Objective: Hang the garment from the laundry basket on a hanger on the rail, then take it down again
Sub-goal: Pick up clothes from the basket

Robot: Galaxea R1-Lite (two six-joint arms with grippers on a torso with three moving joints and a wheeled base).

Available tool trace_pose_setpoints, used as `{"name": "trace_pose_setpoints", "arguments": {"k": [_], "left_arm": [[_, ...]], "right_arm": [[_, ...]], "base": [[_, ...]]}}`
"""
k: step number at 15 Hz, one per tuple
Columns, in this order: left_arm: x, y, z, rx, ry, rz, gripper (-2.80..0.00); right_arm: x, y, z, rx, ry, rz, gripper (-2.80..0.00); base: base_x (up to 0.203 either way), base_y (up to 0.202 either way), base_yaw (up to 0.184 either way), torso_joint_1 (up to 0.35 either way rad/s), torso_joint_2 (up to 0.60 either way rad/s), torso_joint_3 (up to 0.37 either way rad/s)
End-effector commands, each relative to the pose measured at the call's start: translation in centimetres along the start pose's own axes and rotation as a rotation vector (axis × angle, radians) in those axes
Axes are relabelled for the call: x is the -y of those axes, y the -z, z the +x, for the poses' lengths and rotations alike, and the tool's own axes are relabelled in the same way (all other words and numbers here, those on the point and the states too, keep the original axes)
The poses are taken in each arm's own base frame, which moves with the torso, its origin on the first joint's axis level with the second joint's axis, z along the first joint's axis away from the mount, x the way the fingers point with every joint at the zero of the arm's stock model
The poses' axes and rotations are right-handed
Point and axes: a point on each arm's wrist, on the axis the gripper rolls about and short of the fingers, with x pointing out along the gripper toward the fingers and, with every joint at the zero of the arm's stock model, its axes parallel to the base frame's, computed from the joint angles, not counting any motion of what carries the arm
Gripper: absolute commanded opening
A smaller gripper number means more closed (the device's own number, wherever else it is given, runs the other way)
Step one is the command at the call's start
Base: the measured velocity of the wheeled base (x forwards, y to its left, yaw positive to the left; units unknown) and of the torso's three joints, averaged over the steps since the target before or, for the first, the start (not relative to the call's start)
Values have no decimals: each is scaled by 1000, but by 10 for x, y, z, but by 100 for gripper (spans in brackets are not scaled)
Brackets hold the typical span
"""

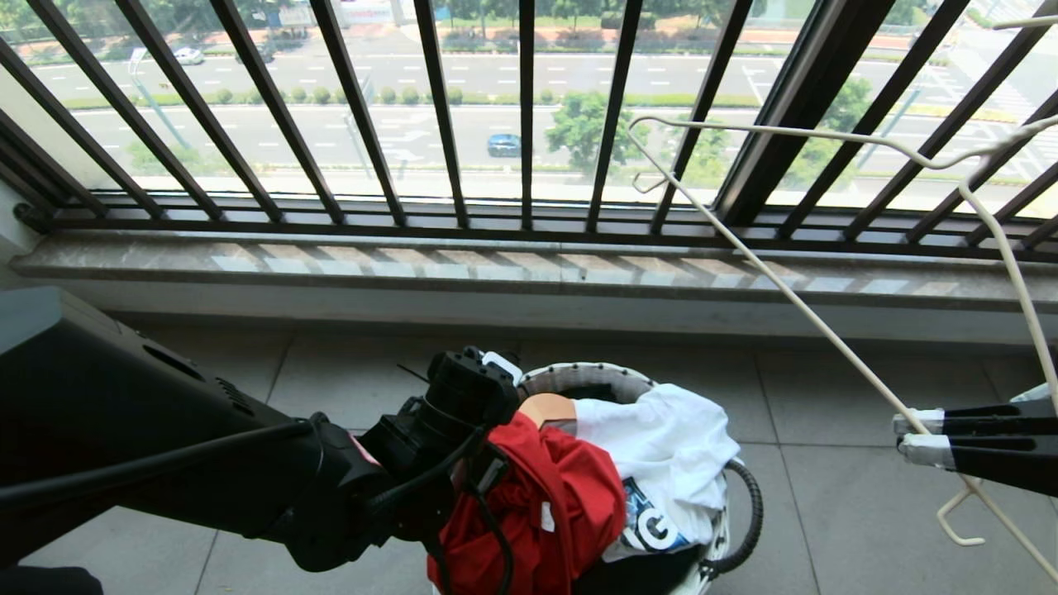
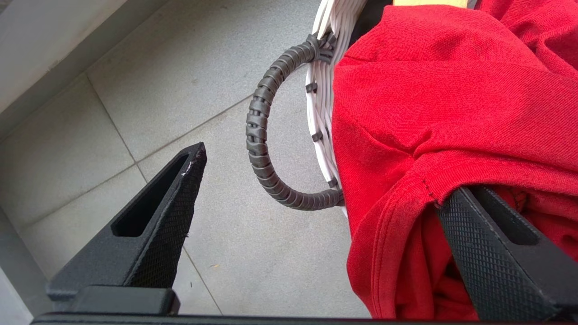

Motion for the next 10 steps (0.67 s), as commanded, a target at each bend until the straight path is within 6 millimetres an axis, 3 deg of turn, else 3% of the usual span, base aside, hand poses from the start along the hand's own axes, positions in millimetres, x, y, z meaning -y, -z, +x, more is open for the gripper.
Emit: {"name": "trace_pose_setpoints", "arguments": {"k": [1, 10], "left_arm": [[1, 2, 4, -10, -16, 8, 0], [13, 12, 5, -37, 5, 51, 0]], "right_arm": [[0, 0, 0, 2, -4, -2, -280], [0, 0, 0, 1, -5, -2, -280]], "base": [[0, 0, 0, 0, 0, 0], [0, 0, 0, 0, 0, 0]]}}
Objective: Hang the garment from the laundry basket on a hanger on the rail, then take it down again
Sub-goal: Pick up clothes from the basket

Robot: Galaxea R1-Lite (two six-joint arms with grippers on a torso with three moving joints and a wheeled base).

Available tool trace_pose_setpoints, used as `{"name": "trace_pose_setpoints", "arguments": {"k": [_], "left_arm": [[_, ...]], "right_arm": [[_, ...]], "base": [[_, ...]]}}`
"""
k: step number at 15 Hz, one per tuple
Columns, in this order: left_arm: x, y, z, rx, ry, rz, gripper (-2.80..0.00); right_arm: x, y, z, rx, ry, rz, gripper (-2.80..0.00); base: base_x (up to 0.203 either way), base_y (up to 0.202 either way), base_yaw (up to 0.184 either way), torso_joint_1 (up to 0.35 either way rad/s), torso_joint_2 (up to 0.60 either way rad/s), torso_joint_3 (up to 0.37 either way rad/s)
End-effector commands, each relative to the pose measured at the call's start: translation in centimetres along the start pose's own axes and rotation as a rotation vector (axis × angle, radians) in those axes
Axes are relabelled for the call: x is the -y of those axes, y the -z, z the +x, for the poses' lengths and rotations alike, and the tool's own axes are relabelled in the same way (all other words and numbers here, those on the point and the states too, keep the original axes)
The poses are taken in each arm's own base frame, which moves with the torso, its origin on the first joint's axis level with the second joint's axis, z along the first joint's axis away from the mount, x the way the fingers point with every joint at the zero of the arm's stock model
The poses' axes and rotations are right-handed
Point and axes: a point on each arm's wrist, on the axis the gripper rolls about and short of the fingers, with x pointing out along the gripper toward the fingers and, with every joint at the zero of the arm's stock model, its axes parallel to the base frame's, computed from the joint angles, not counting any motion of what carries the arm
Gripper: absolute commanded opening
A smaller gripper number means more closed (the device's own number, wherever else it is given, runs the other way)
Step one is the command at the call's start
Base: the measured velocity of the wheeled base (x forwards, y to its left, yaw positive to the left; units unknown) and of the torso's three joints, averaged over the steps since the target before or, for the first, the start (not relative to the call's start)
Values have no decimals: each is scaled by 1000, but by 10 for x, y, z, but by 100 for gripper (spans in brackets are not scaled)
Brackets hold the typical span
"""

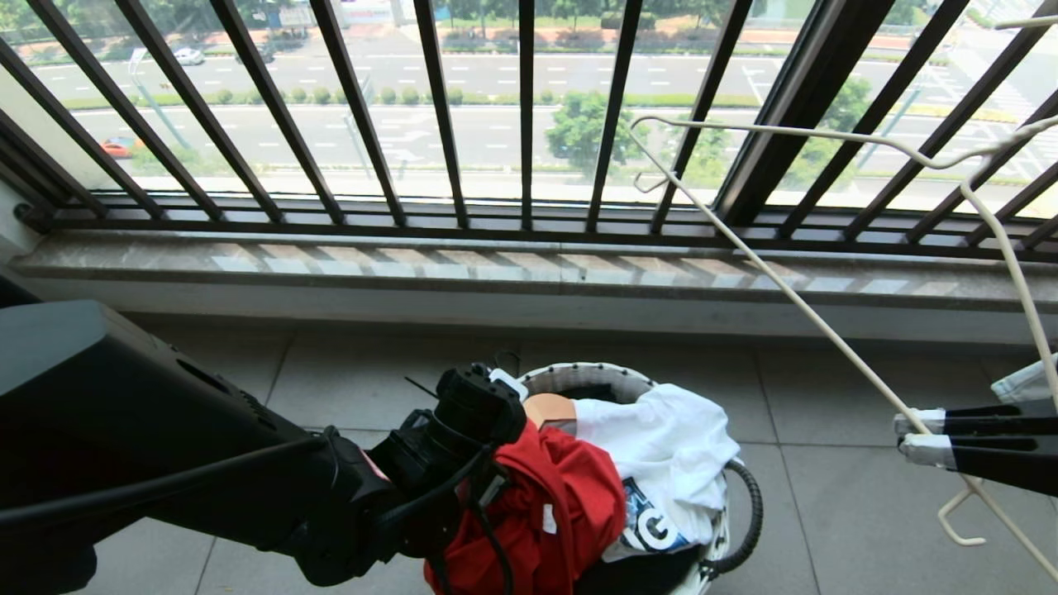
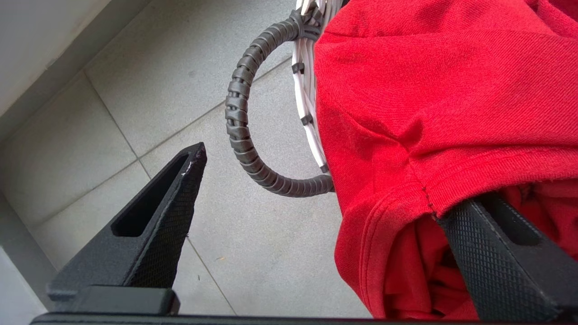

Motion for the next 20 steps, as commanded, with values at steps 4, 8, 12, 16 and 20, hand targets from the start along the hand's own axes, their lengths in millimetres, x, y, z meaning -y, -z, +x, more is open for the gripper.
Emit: {"name": "trace_pose_setpoints", "arguments": {"k": [4, 8, 12, 16, 20], "left_arm": [[8, 1, 7, 31, 32, -17, 0], [13, 1, 14, 73, 48, -40, 0], [12, -1, 10, 91, 104, -48, 0], [11, 0, 10, 90, 101, -46, 0], [9, -2, 8, 97, 100, -49, -280]], "right_arm": [[0, 0, 0, 2, -4, -2, -280], [0, 0, 0, 2, -4, -2, -280], [0, 0, 0, 2, -4, -2, -280], [0, 0, 0, 2, -4, -2, -280], [0, 0, 0, 1, -4, -1, -280]], "base": [[0, 0, 0, 0, 0, 0], [0, 0, 0, 0, 0, 0], [0, 0, 0, 0, 0, 0], [0, 0, 0, 0, 0, 0], [0, 0, 0, 0, 0, 0]]}}
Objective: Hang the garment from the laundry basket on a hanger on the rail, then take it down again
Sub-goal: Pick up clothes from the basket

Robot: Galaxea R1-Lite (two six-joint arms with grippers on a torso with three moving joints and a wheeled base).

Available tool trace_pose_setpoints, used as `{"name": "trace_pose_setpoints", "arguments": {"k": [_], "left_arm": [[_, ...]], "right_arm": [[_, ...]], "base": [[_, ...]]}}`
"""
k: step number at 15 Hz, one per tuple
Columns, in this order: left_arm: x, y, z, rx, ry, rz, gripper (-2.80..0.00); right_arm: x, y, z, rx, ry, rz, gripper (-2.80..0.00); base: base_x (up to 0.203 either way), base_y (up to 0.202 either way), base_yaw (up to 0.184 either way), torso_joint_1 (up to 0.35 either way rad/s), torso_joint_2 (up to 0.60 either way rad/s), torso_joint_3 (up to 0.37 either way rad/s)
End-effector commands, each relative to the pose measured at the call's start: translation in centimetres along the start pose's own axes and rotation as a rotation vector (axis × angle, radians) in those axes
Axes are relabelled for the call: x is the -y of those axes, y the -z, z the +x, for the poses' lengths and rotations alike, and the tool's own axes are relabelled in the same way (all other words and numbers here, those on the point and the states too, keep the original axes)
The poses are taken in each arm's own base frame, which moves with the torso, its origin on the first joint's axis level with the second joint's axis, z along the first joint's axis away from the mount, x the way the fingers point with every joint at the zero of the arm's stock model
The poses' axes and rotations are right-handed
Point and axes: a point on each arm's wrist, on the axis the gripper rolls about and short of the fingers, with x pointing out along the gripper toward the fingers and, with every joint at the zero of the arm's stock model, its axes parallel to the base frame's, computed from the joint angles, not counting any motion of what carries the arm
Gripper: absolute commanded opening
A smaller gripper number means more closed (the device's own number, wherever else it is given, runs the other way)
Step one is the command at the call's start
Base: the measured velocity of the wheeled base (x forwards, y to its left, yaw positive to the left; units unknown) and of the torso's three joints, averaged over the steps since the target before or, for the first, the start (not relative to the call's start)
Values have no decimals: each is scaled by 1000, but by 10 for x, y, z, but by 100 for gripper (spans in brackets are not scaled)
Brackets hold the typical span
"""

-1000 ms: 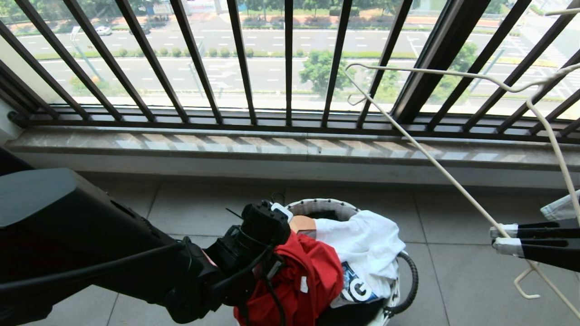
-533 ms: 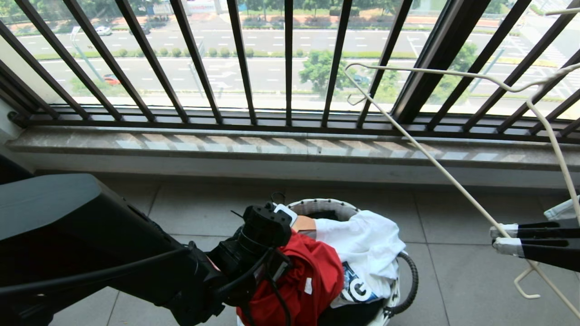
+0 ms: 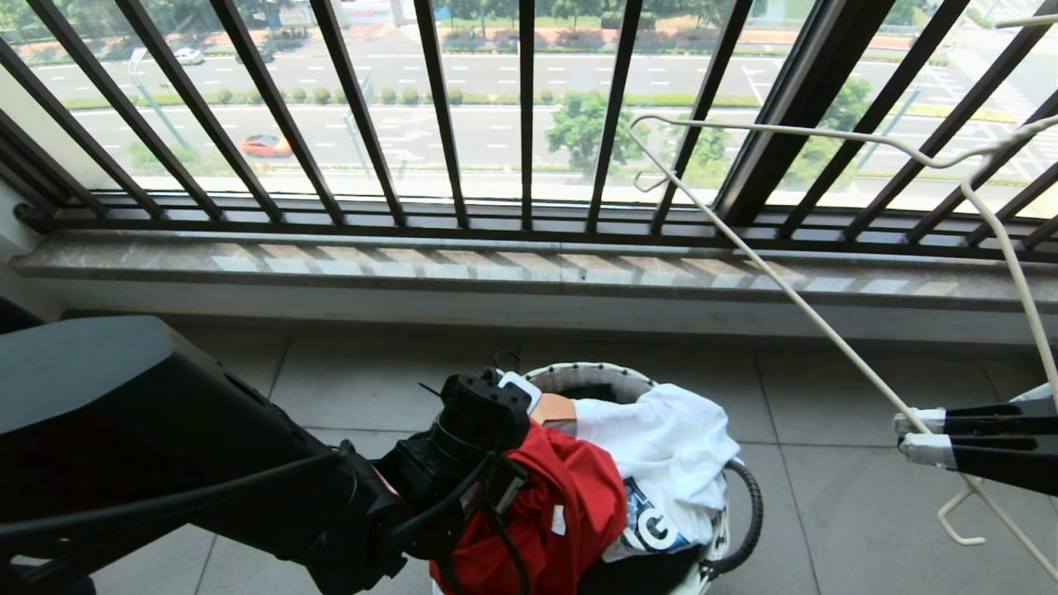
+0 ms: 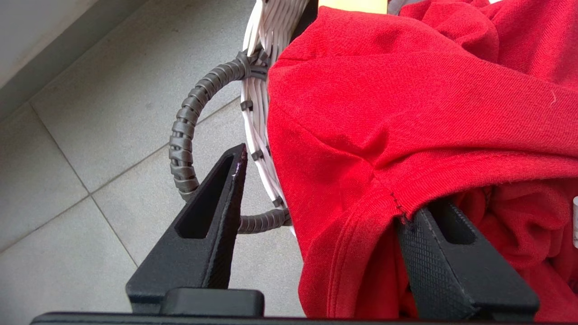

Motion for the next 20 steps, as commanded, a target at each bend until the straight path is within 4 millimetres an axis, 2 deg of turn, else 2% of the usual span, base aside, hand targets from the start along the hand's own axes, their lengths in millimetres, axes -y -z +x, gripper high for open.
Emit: {"name": "trace_pose_setpoints", "arguments": {"k": [1, 9, 11, 16, 20], "left_arm": [[-1, -1, 0, 3, -5, -2, -280], [-7, -5, -2, 30, -19, -23, -280], [-14, -14, -12, 64, -27, -43, -280], [-40, -36, -53, 147, -34, -91, -280], [-47, -47, -65, 154, 11, -144, -280]], "right_arm": [[0, 0, 0, 1, -5, -2, -280], [0, 0, 0, 1, -4, -2, -280], [0, 0, 0, 2, -4, 1, -280], [2, 0, 0, 0, 2, 7, -280], [5, 3, 7, -15, -32, 30, -280]], "base": [[0, 0, 0, 0, 0, 0], [0, 0, 0, 0, 0, 0], [0, 0, 0, 0, 0, 0], [0, 0, 0, 0, 0, 0], [0, 0, 0, 0, 0, 0]]}}
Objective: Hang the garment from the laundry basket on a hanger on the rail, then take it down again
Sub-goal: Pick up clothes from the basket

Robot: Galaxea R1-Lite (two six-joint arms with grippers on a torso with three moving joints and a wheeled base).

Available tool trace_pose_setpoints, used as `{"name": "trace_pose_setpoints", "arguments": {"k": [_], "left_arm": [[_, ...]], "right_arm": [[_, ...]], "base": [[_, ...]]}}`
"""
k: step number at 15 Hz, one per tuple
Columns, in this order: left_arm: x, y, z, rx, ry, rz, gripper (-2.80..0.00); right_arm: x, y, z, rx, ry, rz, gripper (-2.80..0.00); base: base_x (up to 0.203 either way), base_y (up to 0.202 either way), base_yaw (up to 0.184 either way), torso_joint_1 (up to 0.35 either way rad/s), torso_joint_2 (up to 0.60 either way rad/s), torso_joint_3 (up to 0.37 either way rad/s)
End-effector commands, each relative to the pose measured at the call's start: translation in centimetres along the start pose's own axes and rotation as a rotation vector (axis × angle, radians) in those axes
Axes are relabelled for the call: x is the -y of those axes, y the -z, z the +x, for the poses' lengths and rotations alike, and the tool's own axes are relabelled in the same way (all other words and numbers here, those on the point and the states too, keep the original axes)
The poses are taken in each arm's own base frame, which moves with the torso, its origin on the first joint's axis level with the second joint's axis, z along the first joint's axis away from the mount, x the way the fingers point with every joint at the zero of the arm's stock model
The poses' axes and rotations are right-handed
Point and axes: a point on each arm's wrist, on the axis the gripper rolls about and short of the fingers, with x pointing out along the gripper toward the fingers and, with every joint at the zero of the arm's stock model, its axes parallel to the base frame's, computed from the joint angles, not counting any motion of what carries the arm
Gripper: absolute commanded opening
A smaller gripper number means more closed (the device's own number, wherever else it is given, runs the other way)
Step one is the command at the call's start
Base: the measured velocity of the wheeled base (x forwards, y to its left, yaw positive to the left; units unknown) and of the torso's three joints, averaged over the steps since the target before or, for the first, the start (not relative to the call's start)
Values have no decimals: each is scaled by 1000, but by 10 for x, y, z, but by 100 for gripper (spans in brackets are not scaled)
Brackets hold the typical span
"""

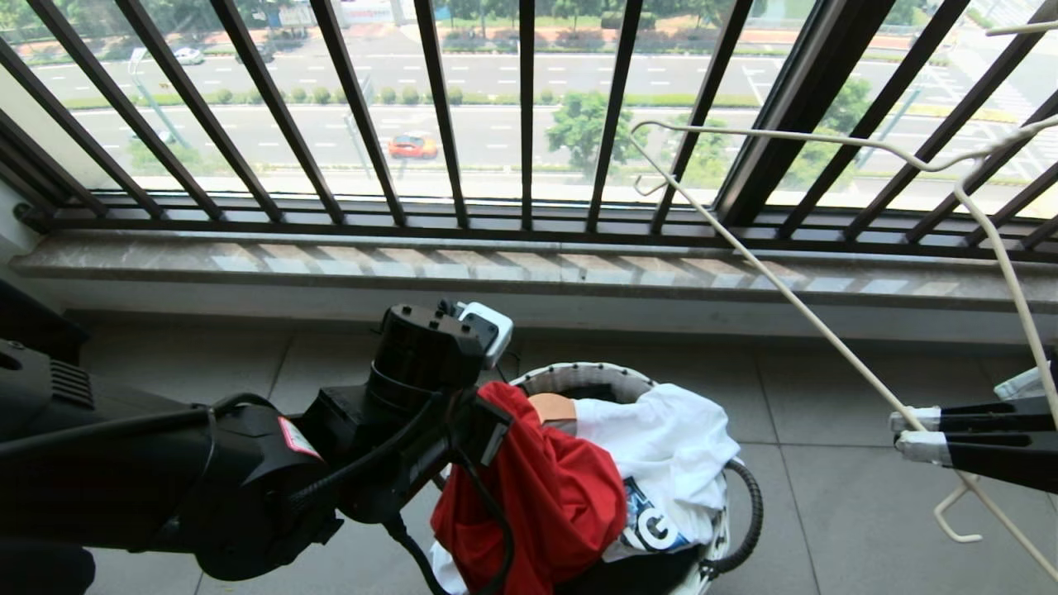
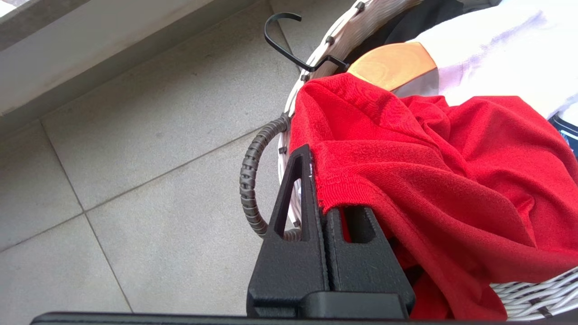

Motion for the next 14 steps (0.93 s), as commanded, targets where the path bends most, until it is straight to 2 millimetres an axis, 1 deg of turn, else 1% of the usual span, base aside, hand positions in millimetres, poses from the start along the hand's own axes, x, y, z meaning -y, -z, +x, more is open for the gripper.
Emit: {"name": "trace_pose_setpoints", "arguments": {"k": [1, 3, 5, 7, 9, 11, 12, 13, 14], "left_arm": [[-7, -11, -6, 7, -9, -39, -280], [-17, -18, -2, -3, -36, -87, -280], [-24, -26, -5, 1, -48, -131, -280], [-28, -32, -15, 7, -44, -140, -280], [-32, -44, -25, 38, -30, -162, -280], [-33, -56, -27, 27, -15, -185, -280], [-35, -65, -27, 32, -14, -200, -280], [-35, -69, -27, 17, -12, -205, -280], [-34, -69, -24, 7, -11, -206, -280]], "right_arm": [[1, 3, 8, -17, -50, 13, -280], [2, 6, 20, -42, -112, 29, -280], [6, 8, 27, -56, -134, 43, -280], [4, 6, 24, -48, -130, 34, -280], [3, 3, 20, -36, -106, 29, -280], [6, -3, 14, -16, -66, 65, -280], [8, -4, 11, -12, -46, 72, -280], [8, -5, 11, -10, -39, 73, -280], [10, -4, 11, -13, -31, 80, -280]], "base": [[0, 0, 0, 0, 0, 0], [0, 0, 0, 0, 0, 0], [0, 0, 0, 0, 0, 0], [0, 0, 0, 0, 0, 0], [0, 0, 0, 0, 0, 0], [0, 0, 0, 0, 0, 0], [0, 0, 0, 0, 0, 0], [0, 0, 0, 0, 0, 0], [0, 0, 0, 0, 0, 0]]}}
